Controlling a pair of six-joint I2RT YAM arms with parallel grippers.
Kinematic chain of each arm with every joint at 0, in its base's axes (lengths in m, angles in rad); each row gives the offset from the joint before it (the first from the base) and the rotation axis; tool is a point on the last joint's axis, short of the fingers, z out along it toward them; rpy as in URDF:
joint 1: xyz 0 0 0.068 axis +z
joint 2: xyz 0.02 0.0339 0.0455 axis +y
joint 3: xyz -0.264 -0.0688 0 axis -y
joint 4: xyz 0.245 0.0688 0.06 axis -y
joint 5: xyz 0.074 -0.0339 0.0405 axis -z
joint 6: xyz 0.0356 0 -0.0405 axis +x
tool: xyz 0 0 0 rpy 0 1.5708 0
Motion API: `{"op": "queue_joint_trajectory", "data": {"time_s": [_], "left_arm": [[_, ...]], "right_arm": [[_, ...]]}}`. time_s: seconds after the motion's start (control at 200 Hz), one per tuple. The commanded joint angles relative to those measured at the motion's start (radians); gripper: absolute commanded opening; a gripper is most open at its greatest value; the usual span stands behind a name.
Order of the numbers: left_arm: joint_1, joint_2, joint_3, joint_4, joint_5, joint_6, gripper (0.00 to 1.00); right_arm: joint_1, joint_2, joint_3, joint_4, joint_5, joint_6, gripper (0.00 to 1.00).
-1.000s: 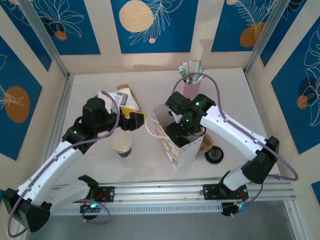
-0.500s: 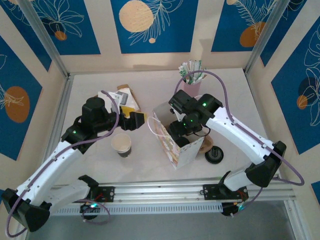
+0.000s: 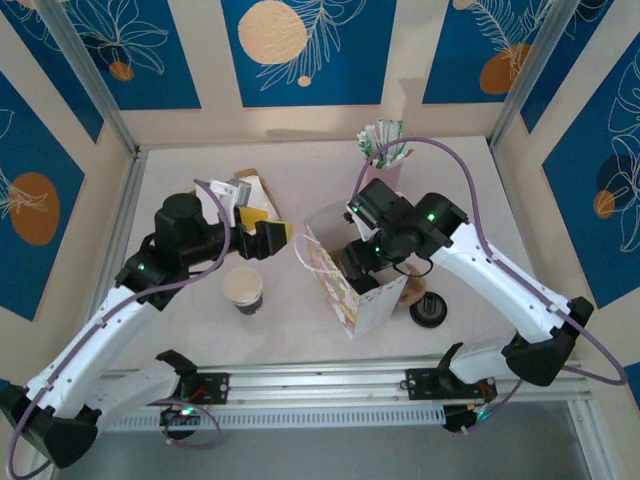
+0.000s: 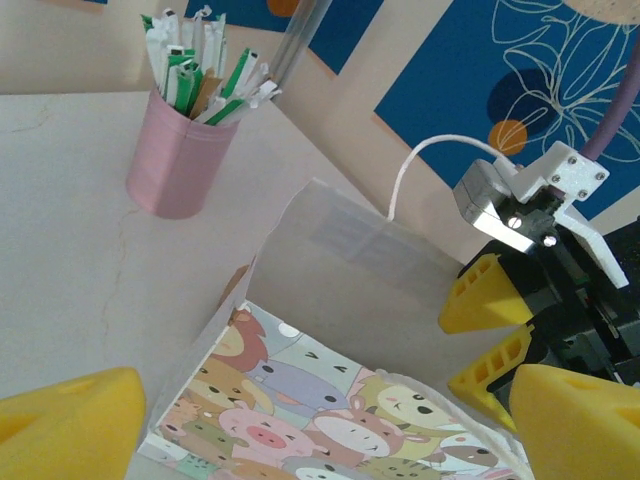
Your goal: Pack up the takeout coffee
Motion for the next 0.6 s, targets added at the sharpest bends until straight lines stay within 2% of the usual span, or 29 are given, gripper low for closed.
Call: {"op": "queue_joint_trajectory", "data": {"time_s": [0.0, 0.475, 0.595], "left_arm": [[-0.013, -0.020, 0.030, 0.034, 0.025, -0.023, 0.94], [-0.014, -0.051, 0.029, 0.100, 0.068, -0.090, 1.00], [-0.014, -0.057, 0.032, 0.108, 0.078, -0.105, 1.00]], "right_arm": [[0.017, -0.042, 0.031, 0.022, 0.021, 0.004, 0.59], [0.027, -0.251, -0.021, 0.172, 0.004, 0.014, 0.60], [0.021, -0.315, -0.050, 0.224, 0.002, 0.016, 0.63]]}}
